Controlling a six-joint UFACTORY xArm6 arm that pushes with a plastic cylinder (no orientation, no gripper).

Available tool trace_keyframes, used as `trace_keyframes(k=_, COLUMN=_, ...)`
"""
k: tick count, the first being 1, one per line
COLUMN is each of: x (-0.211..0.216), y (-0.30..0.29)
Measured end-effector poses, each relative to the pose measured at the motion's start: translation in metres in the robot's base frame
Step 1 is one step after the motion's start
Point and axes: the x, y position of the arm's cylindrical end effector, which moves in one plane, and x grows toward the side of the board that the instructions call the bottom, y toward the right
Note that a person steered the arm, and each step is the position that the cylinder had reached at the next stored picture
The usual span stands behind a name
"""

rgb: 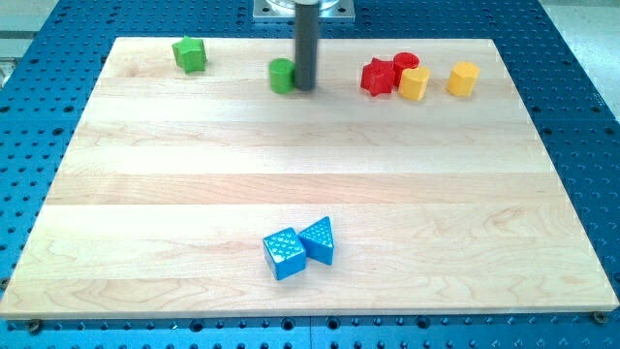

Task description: Slide the red circle towards the top center

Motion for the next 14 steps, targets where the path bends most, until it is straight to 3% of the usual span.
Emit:
trace_keyframes(k=1, x=0.004, y=-0.063)
trace_keyframes(k=3, x=0.096, y=0.053)
trace_keyframes(k=5, x=0.068, y=0.176)
trace_keyframes(k=7, x=-0.013, y=0.175)
trace_keyframes(k=9, x=-0.026, y=0.182)
trace_keyframes(k=10, x=0.013, y=0.183)
trace_keyframes(k=12, x=0.053, y=0.249)
trace_keyframes(k=13, x=0.125, y=0.309)
trace_keyframes(k=14, x=0.054, y=0.364)
